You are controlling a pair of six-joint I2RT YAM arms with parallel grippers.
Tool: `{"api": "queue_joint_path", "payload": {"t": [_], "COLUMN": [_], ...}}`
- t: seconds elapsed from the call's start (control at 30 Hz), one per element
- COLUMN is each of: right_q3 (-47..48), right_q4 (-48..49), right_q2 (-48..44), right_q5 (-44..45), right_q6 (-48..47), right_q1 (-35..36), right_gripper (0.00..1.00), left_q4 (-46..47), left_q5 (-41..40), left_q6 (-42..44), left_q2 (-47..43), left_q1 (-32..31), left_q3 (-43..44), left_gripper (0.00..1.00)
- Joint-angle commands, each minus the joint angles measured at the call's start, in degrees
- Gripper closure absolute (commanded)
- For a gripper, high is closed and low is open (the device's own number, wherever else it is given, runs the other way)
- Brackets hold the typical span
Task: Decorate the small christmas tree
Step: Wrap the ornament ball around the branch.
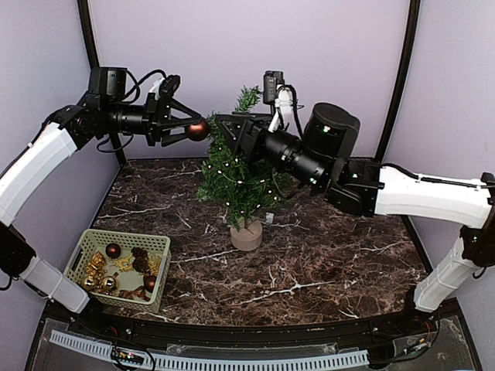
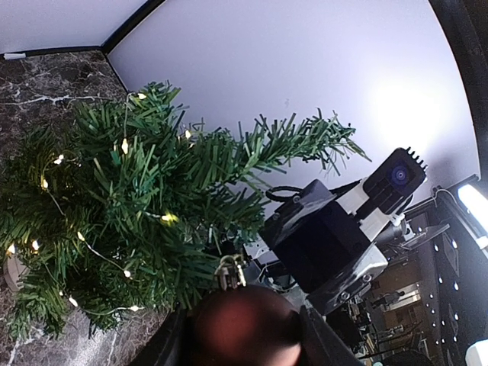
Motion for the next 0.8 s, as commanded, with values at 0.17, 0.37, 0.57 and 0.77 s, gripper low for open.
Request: {"api": "queue_joint_path", "payload": {"t": [0.17,0.37,0.57,0.77], "right_q3": [7.28,5.55,3.81,2.67], "right_q4": [-7.77,-7.31,-6.67,-5.58], "right_q2": [5.46,4.7,4.51,4.4], "right_q5": [0.31,0.46,1.43,1.64], "right_q6": [-0.13,-0.29,-0.6,-1.0], "right_q1": [-1.27,-1.5,-1.53,-1.41], "right_gripper": [0.54,0.57,0.62,0.67], "left_q4": [1.24,1.16,1.51,1.54], "left_q5": [1.69,1.4,1.02,1.08], "left_q6": [0.23,0.4,0.15,-0.3], "left_q2": [-1.66,-1.8,-2.02,-2.34], "left_q1": [0.25,0.38,0.72,1.04], "left_q3": [-0.7,-0.66,-0.58,-0.78], "left_gripper": [0.61,0.61,0.61,0.62]}}
